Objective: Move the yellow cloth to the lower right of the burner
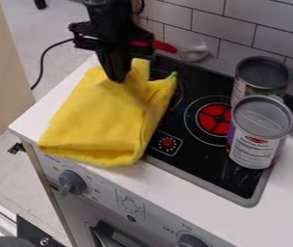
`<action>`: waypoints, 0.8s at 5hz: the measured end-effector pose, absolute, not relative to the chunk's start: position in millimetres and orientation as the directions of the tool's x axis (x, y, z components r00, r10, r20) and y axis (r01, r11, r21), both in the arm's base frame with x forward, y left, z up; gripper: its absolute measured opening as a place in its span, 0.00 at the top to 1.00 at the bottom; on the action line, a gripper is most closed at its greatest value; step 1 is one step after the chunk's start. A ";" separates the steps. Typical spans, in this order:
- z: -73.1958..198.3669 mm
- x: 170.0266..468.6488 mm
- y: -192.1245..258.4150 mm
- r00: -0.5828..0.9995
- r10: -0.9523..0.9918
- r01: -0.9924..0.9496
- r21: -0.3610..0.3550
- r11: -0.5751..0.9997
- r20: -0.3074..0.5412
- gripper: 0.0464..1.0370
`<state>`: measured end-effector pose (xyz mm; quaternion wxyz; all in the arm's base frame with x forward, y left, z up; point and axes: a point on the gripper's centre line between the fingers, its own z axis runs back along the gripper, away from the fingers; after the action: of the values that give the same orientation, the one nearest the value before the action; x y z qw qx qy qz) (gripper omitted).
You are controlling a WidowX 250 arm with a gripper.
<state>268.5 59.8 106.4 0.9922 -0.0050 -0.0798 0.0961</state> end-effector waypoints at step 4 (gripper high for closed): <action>142.4 270.5 88.5 0.943 0.237 -0.236 -0.033 0.971 0.233 0.99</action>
<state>270.5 88.5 142.4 0.9857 -0.0023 -0.1187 0.1198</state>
